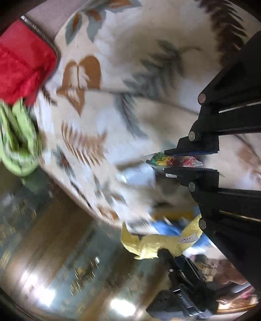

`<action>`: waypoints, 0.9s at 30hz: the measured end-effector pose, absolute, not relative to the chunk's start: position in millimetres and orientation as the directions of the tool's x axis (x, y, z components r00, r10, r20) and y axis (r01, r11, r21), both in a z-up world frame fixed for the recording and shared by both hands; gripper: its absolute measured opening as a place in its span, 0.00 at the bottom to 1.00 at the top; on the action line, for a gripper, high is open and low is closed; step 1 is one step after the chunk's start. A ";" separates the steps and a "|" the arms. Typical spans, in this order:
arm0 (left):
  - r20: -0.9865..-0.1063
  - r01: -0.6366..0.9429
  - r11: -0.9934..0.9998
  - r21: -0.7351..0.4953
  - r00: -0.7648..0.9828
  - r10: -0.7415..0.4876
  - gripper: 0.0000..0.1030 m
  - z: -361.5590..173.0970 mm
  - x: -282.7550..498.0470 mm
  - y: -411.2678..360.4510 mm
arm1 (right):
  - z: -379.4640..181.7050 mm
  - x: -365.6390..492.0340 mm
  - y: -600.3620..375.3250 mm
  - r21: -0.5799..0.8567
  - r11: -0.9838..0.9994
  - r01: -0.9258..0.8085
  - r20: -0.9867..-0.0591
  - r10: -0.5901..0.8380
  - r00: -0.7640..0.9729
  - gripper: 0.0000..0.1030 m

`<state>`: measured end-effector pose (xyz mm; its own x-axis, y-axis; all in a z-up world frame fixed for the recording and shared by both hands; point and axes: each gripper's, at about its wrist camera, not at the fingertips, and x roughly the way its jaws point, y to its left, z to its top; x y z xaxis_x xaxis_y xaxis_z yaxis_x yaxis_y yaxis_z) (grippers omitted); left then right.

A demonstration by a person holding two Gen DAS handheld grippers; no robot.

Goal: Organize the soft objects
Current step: 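Grasp the yellow plush toy with the left tool while the right tool grasps the colourful pencil bag, then release the plush toy and pencil bag into the tray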

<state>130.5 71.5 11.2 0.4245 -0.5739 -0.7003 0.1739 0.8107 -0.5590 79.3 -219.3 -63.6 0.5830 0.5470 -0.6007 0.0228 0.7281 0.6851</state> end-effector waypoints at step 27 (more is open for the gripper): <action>-0.801 -0.073 0.872 -0.485 0.436 -0.409 0.31 -50.9 67.6 201.0 | -59.9 76.3 -13.5 0.564 0.755 -0.334 -0.676 0.655 0.339 0.12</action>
<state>67.6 201.0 -50.9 0.4363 -0.4092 -0.8014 -0.0733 0.8715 -0.4849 76.3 -13.5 -59.9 0.3388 0.6549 -0.6756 -0.3340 0.7550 0.5643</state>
